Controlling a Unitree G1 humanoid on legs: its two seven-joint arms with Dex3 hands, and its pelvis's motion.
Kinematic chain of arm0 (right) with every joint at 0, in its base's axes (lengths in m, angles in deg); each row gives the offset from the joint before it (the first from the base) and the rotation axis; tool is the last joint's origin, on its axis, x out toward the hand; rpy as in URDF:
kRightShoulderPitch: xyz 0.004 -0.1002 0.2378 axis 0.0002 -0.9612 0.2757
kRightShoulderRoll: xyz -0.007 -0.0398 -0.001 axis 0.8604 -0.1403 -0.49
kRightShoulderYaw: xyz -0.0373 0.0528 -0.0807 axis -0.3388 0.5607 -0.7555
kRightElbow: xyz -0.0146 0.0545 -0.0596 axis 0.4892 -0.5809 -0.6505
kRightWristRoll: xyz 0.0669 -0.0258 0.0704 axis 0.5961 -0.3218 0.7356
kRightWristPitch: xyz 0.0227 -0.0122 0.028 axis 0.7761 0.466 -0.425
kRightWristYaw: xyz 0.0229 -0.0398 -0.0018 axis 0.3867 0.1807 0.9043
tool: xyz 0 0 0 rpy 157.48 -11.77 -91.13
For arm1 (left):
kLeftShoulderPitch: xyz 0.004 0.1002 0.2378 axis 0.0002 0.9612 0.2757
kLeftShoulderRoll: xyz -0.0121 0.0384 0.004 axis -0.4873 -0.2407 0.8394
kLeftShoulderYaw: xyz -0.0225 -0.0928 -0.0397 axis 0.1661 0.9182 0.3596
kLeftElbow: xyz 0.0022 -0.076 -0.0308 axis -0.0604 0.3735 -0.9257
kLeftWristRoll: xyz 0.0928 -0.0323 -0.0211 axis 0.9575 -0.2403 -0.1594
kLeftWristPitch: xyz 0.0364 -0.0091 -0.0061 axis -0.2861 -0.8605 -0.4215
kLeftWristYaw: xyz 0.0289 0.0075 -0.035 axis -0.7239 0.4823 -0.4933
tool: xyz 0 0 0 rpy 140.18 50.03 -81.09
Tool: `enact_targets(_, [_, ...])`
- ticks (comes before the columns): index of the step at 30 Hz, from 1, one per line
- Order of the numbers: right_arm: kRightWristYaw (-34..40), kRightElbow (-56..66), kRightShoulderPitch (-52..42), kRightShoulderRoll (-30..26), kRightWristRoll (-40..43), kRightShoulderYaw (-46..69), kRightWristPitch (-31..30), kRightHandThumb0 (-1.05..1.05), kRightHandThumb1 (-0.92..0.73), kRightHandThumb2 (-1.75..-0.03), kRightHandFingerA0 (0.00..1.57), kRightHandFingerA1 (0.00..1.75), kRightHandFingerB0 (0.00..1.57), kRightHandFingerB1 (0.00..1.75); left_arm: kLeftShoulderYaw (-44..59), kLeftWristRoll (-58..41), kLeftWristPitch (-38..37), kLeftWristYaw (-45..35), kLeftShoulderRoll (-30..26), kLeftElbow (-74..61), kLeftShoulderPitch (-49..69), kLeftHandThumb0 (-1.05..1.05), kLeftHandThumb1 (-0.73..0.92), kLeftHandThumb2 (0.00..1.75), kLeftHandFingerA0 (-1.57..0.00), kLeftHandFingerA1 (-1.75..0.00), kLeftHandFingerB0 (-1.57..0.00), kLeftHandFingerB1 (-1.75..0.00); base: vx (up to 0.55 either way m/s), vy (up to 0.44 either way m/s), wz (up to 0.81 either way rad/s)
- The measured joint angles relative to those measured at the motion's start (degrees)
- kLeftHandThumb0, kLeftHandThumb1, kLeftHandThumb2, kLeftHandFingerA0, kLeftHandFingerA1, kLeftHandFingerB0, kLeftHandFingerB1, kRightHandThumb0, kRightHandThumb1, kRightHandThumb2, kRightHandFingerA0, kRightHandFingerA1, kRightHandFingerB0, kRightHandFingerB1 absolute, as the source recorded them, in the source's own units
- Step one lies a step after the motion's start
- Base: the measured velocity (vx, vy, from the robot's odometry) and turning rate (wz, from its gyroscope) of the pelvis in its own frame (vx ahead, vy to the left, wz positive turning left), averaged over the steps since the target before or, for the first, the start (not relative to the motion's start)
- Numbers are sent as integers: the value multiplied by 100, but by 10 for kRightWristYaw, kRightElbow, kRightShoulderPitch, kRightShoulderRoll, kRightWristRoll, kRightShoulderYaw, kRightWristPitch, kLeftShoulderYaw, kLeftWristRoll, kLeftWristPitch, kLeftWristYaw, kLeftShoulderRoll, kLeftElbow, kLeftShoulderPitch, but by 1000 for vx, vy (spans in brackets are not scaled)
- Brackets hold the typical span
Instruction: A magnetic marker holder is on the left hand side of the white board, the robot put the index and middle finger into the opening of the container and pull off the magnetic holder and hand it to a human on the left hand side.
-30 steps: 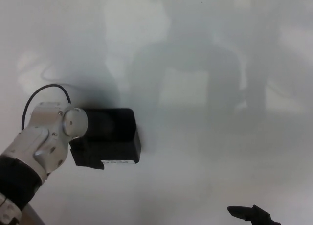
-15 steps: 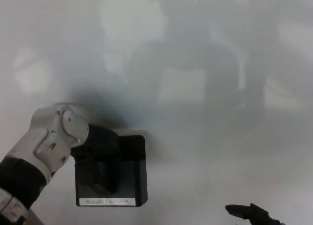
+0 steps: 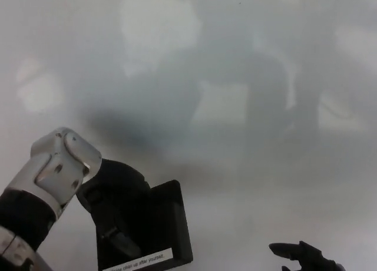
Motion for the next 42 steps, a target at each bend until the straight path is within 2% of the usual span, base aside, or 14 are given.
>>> enact_targets(4, [0, 0, 1, 0, 0, -1, 0, -49, -68, -105, 87, 75, 60, 62, 35, -34, 24, -19, 12, -20, 21, -7, 68, 66, -95, -141, -95, -95, 0, 0, 0])
enact_targets(8, [0, 0, 2, 0, -1, -3, 0, -48, -68, -104, 87, 75, 61, 62, 83, -77, 45, -27, 41, -64, 67, -23, 58, 57, -84, -77, -87, -59, 0, 0, 0])
enact_targets(12, [0, 0, 3, 0, -1, -4, 0, -47, -67, -105, 87, 75, 61, 62, 123, -119, 63, -27, 80, -107, 121, -23, 54, 57, -94, -64, -95, -56, 0, 0, 0])
enact_targets(17, [0, 0, 3, 0, -3, -5, 0, -46, -66, -104, 87, 74, 59, 62, 168, -163, 82, -26, 119, -150, 178, -39, 49, 57, -97, -74, -94, -52, 0, 0, 0])
enact_targets(18, [0, 0, 3, 0, -3, -5, 0, -50, -81, -65, 90, 58, 68, 45, 173, -167, 84, -26, 122, -155, 183, -43, 50, 58, -95, -72, -92, -51, 0, 0, 0])
enact_targets(19, [0, 0, 3, 0, -3, -5, 0, -47, -66, -105, 87, 74, 59, 62, 179, -173, 86, -25, 127, -162, 191, -37, 55, 58, -92, -75, -88, -49, 0, 0, 0])
enact_targets(23, [0, 0, 3, 0, -3, -6, 0, -47, -66, -105, 87, 74, 59, 62, 222, -211, 98, -19, 152, -205, 241, -36, 57, 58, -89, -77, -86, -49, 0, 0, 0])
enact_targets(24, [0, 0, 3, 0, -3, -6, 0, -50, -81, -65, 90, 58, 69, 44, 235, -221, 101, -16, 158, -218, 255, -34, 56, 58, -86, -67, -86, -49, 0, 0, 0])
enact_targets(29, [0, 0, 4, 1, -4, -6, 0, -51, -81, -65, 90, 59, 69, 45, 283, -259, 112, -7, 173, -251, 296, -38, 62, 59, -92, -75, -83, -52, 0, 0, 0])
enact_targets(30, [0, 0, 4, 1, -4, -7, 0, -46, -66, -104, 87, 75, 60, 62, 304, -274, 119, -2, 174, -261, 309, -41, 63, 59, -92, -76, -85, -50, 0, 0, 0])
enact_targets(31, [0, 0, 4, 1, -4, -7, 0, -46, -66, -104, 87, 75, 60, 62, 313, -280, 122, 0, 174, -264, 315, -41, 63, 59, -92, -76, -85, -50, 0, 0, 0])
enact_targets(32, [0, 0, 4, 1, -4, -7, 0, -49, -81, -65, 90, 59, 69, 45, 324, -287, 125, 2, 174, -267, 320, -46, 68, 61, -98, -74, -87, -54, 0, 0, 0])
enact_targets(35, [0, 0, 4, 1, -4, -8, 0, -49, -81, -65, 90, 59, 69, 45, 363, -313, 136, 11, 174, -275, 339, -55, 77, 64, -103, -71, -94, -53, 0, 0, 0])
enact_targets(42, [0, 0, 4, 1, -5, -8, 0, -51, -81, -65, 90, 60, 70, 45, 458, -373, 167, 27, 171, -279, 371, -46, 42, 54, -103, -93, -97, -49, 0, 0, 0])
